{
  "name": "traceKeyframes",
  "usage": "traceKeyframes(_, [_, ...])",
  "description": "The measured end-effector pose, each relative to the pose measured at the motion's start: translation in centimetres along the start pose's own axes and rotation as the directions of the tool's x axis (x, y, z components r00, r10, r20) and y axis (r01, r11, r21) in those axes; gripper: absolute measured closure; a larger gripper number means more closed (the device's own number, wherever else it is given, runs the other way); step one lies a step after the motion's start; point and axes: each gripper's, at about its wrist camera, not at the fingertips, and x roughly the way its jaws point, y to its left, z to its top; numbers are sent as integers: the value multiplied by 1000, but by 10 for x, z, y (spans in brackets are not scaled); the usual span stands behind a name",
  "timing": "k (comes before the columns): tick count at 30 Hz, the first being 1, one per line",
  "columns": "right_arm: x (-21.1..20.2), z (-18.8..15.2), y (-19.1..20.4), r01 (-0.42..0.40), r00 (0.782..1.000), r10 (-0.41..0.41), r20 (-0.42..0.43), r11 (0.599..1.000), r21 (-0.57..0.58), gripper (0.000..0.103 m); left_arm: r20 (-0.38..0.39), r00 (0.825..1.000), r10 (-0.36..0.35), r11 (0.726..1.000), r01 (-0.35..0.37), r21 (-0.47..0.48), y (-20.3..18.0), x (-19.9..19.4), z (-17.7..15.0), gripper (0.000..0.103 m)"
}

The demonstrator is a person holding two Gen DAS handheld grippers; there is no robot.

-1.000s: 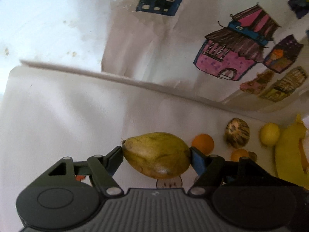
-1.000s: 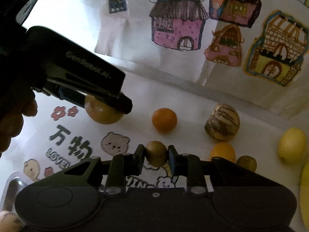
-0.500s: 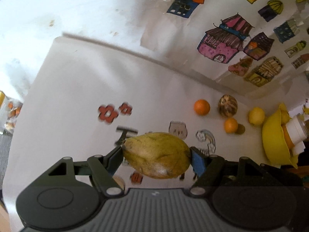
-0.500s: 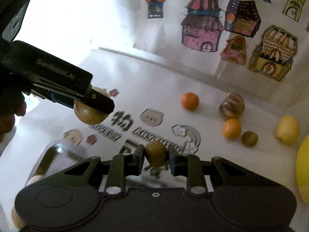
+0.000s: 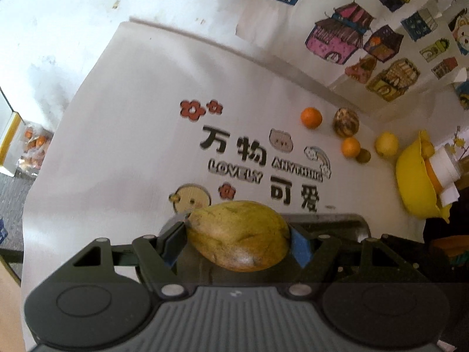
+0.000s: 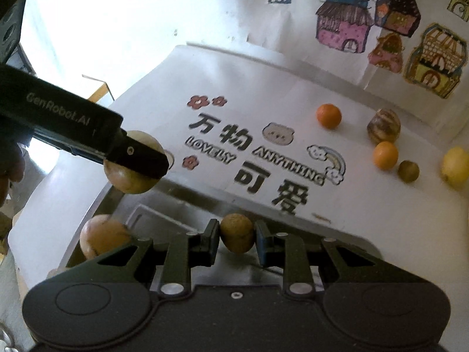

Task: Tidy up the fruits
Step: 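Carry the mango and the kiwi over the metal tray with both tools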

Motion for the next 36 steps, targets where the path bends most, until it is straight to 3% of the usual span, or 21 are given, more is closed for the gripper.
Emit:
traceKeyframes(10, [6,-11,4,-19,999,20,-47,1000,11,75,-32,999,39,999,-40,-15,5,2,-16,26])
traceKeyframes(36, [15,-20,1,-21,997,22,-73,1000,14,75,-40,989,143,988,-145,-44,0,11,-14,25])
